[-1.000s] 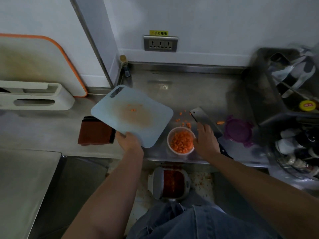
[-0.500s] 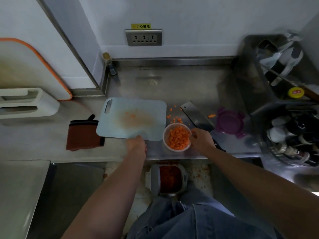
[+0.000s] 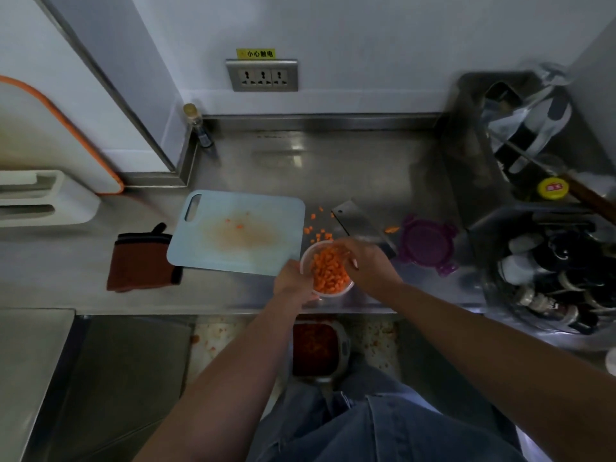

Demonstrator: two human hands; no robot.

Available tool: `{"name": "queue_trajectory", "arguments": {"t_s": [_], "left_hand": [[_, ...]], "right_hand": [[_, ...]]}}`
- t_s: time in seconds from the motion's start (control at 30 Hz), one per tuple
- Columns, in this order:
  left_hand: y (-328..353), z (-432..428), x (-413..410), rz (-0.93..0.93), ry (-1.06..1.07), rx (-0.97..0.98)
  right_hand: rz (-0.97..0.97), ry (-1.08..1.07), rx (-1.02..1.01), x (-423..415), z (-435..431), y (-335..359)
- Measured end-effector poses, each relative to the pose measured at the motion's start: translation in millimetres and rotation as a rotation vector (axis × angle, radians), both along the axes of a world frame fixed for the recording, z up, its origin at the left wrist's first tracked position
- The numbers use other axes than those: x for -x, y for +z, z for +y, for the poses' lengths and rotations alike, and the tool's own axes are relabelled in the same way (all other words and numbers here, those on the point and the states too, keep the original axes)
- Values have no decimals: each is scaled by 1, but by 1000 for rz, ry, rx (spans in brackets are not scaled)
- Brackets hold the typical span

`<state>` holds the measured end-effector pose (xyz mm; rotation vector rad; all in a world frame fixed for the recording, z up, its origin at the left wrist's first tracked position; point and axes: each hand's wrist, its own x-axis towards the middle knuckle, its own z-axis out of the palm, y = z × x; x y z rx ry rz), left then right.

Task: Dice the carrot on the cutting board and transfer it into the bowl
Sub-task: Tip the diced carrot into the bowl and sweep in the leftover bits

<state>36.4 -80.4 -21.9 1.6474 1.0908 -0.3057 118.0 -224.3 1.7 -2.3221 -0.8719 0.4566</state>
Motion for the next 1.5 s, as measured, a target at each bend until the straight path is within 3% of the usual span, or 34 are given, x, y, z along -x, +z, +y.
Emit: {"name": "queue_trajectory", "arguments": {"t_s": [0.1, 0.17, 0.3, 0.4, 0.5, 0.63, 0.8, 0.93, 1.1, 1.27, 1.37, 1.43, 1.5], "left_hand": [[2, -1, -3, -19, 89, 12], [7, -4, -6, -31, 166, 31], [10, -10, -16, -43, 252, 9], [8, -17, -23, -62, 279, 0], [6, -27, -29, -67, 282, -21], [9, -40, -33, -44, 266, -17], [21, -51, -30, -72, 245, -27], [21, -54, -29, -76, 262, 18], [18, -57, -23, -81, 267, 68], [20, -58, -18, -92, 283, 151], [21, -58, -15, -100, 289, 198], [22, -58, -12, -103, 298, 232], [24, -57, -9, -110, 299, 252]], "right_hand": [[-43, 165, 100, 2, -10, -6], [-49, 173, 63, 1, -18, -6], [-48, 85, -159, -7, -35, -3], [-47, -43, -177, -23, -52, 1], [-52, -148, 23, -40, -75, -8], [-5, -98, 521, -48, -102, -26], [-14, -16, 584, -50, -117, -39], [-203, -101, 403, -50, -120, -35], [-370, -279, -153, -65, -109, 0], [-93, -598, -486, -73, -79, 40], [254, -731, -660, -67, -60, 46], [478, -786, -717, -59, -52, 43], [565, -810, -684, -53, -49, 33]]}}
